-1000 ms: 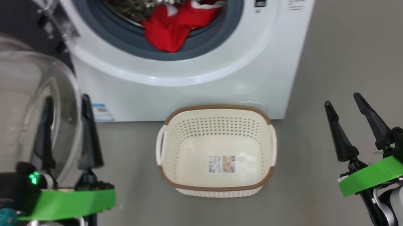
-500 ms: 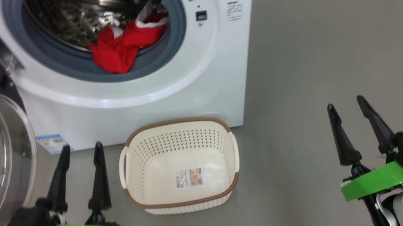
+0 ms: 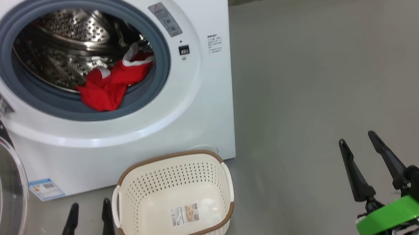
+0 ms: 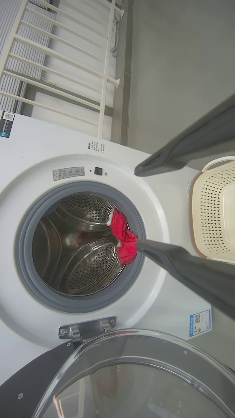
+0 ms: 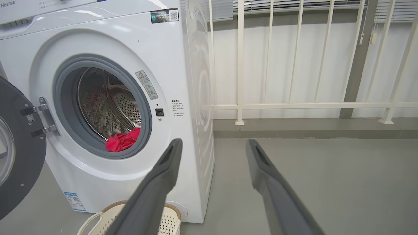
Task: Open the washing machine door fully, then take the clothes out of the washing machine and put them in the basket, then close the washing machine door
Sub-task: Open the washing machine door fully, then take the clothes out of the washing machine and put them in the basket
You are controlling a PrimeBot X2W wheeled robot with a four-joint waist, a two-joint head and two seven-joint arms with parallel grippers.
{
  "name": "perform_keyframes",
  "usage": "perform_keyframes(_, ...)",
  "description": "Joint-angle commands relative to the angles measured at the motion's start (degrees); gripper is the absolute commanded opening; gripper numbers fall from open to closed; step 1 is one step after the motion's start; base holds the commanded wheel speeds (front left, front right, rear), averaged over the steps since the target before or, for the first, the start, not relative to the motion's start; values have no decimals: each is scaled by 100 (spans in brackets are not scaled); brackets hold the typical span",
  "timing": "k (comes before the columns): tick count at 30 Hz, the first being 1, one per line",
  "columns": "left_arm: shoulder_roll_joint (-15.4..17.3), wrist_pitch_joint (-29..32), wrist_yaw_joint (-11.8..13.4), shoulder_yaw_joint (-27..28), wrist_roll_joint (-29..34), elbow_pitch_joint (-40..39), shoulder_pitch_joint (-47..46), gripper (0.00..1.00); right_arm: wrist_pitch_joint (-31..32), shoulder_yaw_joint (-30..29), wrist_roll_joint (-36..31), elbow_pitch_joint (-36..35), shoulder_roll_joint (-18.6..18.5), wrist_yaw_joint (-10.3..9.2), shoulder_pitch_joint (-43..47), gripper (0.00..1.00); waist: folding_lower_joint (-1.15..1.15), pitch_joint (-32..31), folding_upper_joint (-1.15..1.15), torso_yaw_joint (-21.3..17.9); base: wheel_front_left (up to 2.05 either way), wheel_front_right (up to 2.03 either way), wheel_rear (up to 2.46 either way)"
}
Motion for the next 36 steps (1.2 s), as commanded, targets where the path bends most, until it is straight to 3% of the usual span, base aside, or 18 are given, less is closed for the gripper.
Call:
perform_keyframes(1, 103, -51, 57, 180, 23, -108, -3, 100, -37, 111, -59, -200, -20, 28, 18, 100, 0, -139, 0, -84, 0, 0, 0)
perform_keyframes(17, 218, -5, 259, 217, 82, -290, 215, 100, -37, 52, -132, -346, -20, 28, 266, 100, 0, -219, 0, -160, 0, 0, 0)
perform_keyframes(21, 216, 56, 407, 230, 123, -368, 241, 100, -37, 61, -85, -323, -20, 28, 198, 100, 0, -224, 0, -143, 27, -27, 0)
perform_keyframes(33, 248, 138, 553, 223, 133, -553, 217, 100, -37, 77, -34, -283, -20, 28, 143, 100, 0, -193, 0, -74, 130, -130, 0)
perform_keyframes(36, 203, 124, 450, 191, -59, -611, 194, 100, -37, 97, -15, -256, -20, 28, 132, 100, 0, -183, 0, -62, 214, -211, -3)
